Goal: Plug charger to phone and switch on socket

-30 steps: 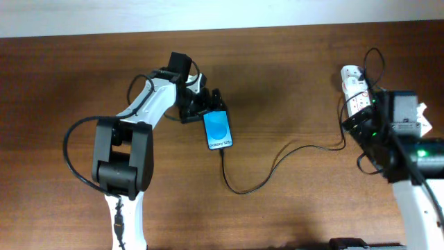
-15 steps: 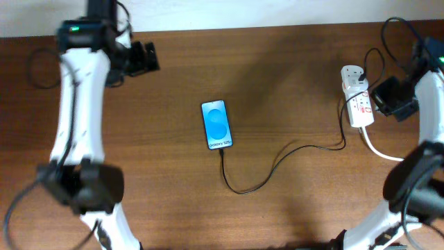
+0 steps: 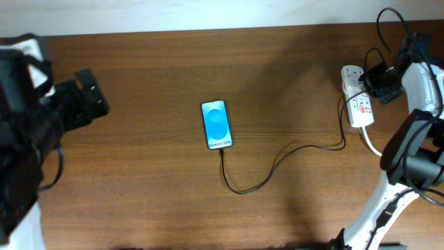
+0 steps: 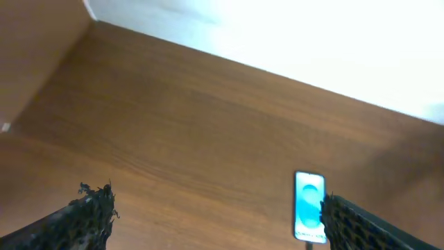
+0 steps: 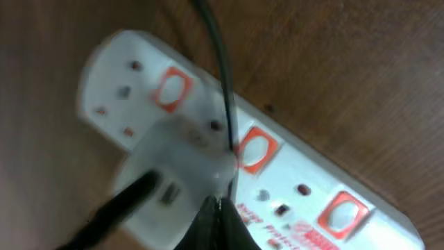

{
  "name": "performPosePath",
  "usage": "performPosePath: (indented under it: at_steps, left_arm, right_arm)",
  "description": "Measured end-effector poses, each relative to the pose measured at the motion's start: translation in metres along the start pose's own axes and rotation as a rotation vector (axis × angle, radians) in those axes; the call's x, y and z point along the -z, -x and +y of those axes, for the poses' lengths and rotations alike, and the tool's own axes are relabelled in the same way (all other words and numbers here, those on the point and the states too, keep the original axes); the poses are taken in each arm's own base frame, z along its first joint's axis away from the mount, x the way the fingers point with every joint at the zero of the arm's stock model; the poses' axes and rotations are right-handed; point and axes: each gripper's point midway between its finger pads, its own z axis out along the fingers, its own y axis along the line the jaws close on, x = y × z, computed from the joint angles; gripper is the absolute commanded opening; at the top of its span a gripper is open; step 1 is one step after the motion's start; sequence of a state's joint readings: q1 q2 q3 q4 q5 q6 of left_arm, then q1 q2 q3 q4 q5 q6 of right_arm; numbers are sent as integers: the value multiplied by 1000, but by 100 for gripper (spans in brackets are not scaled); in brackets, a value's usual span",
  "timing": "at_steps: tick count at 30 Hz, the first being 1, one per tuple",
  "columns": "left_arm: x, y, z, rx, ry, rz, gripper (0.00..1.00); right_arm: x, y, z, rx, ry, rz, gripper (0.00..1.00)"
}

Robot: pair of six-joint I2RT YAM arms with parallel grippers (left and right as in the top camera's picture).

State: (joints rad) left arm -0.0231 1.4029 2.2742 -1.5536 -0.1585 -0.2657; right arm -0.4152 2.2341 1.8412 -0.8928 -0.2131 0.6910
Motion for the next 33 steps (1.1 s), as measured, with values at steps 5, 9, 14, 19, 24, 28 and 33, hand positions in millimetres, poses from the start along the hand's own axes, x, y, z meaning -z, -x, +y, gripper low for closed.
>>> performPosePath:
  at_steps: [5,9,14,19,24,28,33]
  left_arm:
    - [17,2,15,25,59,-53,99]
    - [17,3,17,26,72,-56,99]
    - [17,3,21,26,97,-61,99]
    - [17,3,22,25,101,-57,99]
    - [17,-2,24,21,109,-40,100]
    - [17,-3,24,20,110,-36,99]
    - [17,-3,24,20,111,-35,99]
  right_arm:
    - [-11,7,-6,-25,-11,-12,4]
    - [-11,11,-6,-24,-9,-27,4]
    - [-13,16,-7,-45,-3,-40,4]
    - [-25,17,-9,-53,-12,-20,4]
    - [-24,14,-10,-44,-31,-13,4]
    - [-18,-5,-7,-46,-65,79,4]
    - [-5,3,-3,-58,-61,79,4]
